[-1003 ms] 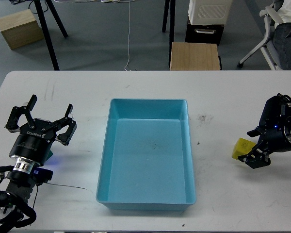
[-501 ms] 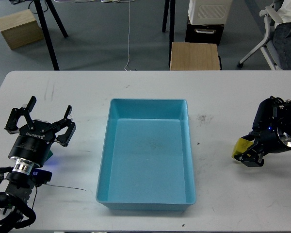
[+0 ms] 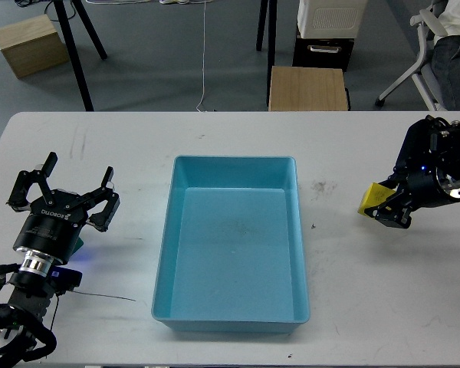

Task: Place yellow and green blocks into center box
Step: 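Lift the yellow cube and carry it over the blue tray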

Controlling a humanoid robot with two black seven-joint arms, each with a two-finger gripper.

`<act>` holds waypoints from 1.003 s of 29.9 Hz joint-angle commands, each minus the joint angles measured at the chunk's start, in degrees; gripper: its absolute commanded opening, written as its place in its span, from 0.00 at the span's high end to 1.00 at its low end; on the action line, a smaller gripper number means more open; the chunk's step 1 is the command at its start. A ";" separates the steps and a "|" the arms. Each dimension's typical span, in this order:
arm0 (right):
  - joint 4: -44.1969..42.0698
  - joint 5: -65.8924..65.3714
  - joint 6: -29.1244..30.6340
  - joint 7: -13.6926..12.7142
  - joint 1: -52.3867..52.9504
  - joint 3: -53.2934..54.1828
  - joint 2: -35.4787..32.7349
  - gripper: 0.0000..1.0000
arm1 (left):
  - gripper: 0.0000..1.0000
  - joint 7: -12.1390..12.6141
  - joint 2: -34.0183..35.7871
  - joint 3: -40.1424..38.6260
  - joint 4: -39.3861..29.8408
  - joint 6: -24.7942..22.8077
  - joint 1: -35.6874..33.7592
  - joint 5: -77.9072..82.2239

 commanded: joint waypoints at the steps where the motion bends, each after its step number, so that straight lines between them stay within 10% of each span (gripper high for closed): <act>1: 2.18 0.11 -0.09 0.00 6.73 -0.05 0.27 0.91 | 0.00 0.01 0.08 0.00 0.00 0.00 0.00 -0.09; 30: -4.49 7.23 0.26 0.00 13.26 -12.79 35.68 0.90 | 0.00 0.01 0.08 -1.14 0.87 0.00 -0.09 -0.09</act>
